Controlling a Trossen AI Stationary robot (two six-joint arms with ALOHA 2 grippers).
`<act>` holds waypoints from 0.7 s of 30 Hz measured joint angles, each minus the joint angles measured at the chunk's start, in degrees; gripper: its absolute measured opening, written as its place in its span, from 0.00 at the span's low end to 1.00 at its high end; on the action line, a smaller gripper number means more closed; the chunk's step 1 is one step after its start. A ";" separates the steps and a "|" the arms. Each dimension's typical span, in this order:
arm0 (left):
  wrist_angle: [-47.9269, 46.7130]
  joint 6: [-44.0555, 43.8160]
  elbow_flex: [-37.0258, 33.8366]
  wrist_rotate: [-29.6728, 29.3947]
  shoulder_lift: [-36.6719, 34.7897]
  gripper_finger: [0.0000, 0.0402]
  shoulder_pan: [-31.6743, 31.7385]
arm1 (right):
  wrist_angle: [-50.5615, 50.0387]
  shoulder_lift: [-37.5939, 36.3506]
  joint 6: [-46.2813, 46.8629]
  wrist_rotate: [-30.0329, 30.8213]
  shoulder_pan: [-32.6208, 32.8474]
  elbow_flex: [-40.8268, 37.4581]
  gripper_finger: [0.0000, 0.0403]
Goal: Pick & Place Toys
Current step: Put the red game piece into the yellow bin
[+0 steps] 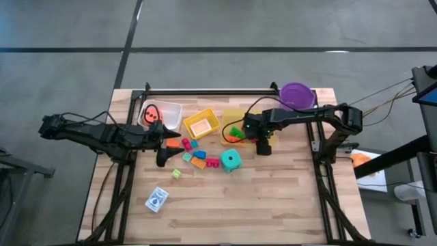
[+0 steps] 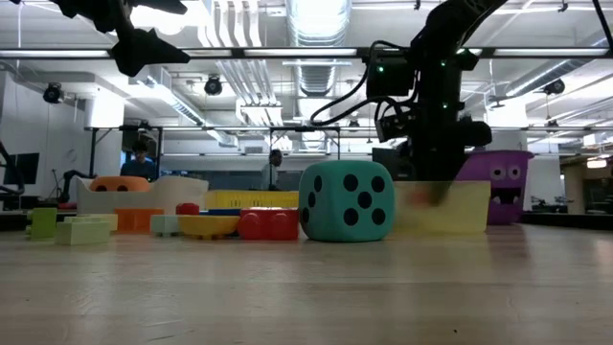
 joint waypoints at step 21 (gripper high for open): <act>0.02 0.02 0.00 0.00 -0.02 0.89 0.00 | 2.88 0.00 -1.02 -0.05 0.00 -2.52 0.40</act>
